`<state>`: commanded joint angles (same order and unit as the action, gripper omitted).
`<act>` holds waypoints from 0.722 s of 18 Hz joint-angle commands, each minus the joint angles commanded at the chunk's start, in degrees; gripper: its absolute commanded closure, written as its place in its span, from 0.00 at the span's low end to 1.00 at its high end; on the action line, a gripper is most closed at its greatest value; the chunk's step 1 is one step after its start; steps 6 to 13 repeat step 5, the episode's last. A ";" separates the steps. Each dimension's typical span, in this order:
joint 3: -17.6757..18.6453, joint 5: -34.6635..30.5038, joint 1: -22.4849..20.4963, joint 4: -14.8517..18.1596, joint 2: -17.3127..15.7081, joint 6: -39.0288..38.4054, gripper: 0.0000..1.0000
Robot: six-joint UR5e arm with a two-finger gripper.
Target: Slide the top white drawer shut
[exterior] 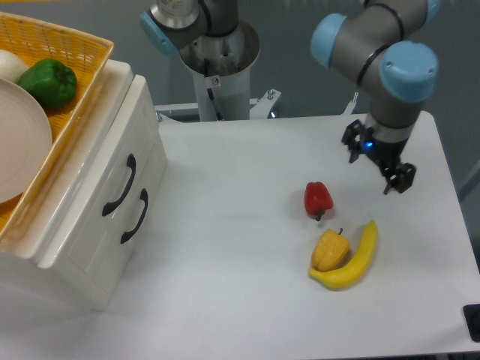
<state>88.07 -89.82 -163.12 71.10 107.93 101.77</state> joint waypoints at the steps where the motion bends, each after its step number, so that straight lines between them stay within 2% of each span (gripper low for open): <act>1: 0.00 0.09 -0.44 0.09 0.00 0.00 0.00; 5: 0.00 1.31 -1.06 2.72 -1.32 0.09 0.00; 13: 0.00 1.31 -1.06 2.72 -1.32 0.09 0.00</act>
